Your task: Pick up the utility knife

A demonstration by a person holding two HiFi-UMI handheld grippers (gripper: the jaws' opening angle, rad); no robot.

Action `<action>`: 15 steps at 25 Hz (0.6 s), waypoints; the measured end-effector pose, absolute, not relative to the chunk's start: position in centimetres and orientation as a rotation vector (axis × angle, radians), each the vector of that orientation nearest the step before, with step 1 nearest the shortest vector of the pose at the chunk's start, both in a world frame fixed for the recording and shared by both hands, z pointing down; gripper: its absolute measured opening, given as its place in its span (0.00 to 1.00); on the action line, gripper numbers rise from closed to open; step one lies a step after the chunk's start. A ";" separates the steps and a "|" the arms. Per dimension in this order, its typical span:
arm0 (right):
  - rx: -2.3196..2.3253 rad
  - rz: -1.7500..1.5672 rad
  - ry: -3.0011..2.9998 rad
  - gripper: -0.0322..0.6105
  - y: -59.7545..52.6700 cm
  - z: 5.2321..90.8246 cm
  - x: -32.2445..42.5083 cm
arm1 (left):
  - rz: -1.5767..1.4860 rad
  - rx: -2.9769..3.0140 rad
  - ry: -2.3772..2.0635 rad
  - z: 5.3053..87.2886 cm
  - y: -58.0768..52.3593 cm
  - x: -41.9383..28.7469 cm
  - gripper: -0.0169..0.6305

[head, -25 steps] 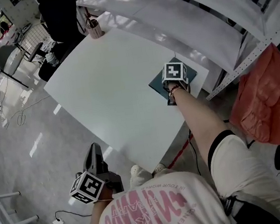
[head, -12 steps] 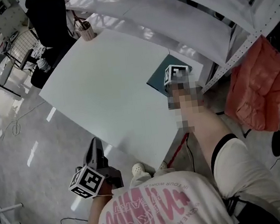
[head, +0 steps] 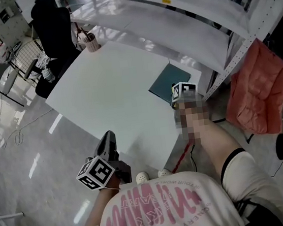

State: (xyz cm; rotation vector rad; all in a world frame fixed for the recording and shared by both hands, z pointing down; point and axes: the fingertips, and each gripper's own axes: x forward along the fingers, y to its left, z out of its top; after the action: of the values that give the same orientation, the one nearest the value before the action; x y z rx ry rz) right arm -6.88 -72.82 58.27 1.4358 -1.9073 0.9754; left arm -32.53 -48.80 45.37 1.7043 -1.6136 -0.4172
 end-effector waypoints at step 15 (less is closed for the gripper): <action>1.419 1.166 -2.294 0.26 -61.8 48.7 -7.2 | -0.444 1.852 -1.552 40.4 -49.1 -29.7 0.06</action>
State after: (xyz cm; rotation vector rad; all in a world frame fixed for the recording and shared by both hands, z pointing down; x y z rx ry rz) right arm -7.15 -61.76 48.73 1.4185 -2.2937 1.1663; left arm -29.70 -49.06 40.35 1.8516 -1.5522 -0.4435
